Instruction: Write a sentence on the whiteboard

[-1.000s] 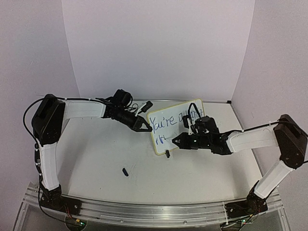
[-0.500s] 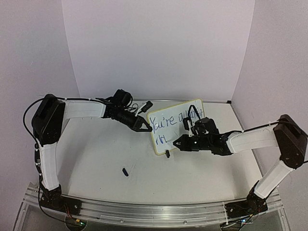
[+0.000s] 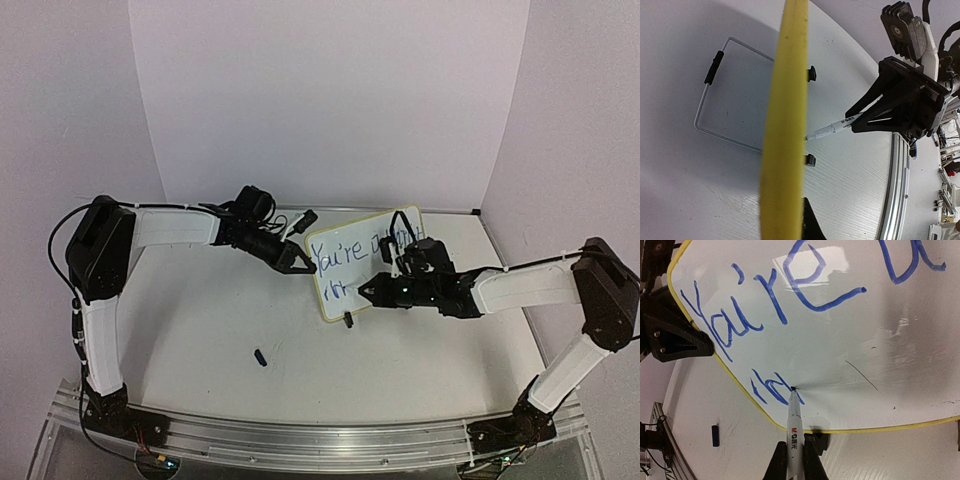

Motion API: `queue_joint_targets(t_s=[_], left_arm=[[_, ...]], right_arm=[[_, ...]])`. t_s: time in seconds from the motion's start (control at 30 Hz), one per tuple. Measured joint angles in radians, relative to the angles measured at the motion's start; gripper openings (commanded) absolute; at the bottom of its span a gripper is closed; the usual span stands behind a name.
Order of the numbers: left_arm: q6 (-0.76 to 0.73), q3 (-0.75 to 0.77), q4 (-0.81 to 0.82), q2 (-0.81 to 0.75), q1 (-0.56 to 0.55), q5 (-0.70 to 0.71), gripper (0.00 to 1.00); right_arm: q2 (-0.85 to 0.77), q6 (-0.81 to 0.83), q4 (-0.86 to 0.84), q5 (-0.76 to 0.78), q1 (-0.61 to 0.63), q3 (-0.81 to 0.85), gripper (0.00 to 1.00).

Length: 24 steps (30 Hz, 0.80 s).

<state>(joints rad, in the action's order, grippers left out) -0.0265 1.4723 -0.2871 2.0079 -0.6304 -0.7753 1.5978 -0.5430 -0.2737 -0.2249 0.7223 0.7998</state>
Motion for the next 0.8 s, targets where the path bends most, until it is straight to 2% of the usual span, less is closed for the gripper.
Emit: queue_joint_targets(t_s=[0.5, 0.8], left_arm=[[0.000, 0.000, 0.000, 0.000, 0.000, 0.000, 0.00], [0.000, 0.001, 0.000, 0.000, -0.001, 0.000, 0.00]], right_arm=[[-0.005, -0.007, 0.006, 0.015, 0.000, -0.050, 0.00], [-0.013, 0.008, 0.048, 0.027, 0.000, 0.000, 0.00]])
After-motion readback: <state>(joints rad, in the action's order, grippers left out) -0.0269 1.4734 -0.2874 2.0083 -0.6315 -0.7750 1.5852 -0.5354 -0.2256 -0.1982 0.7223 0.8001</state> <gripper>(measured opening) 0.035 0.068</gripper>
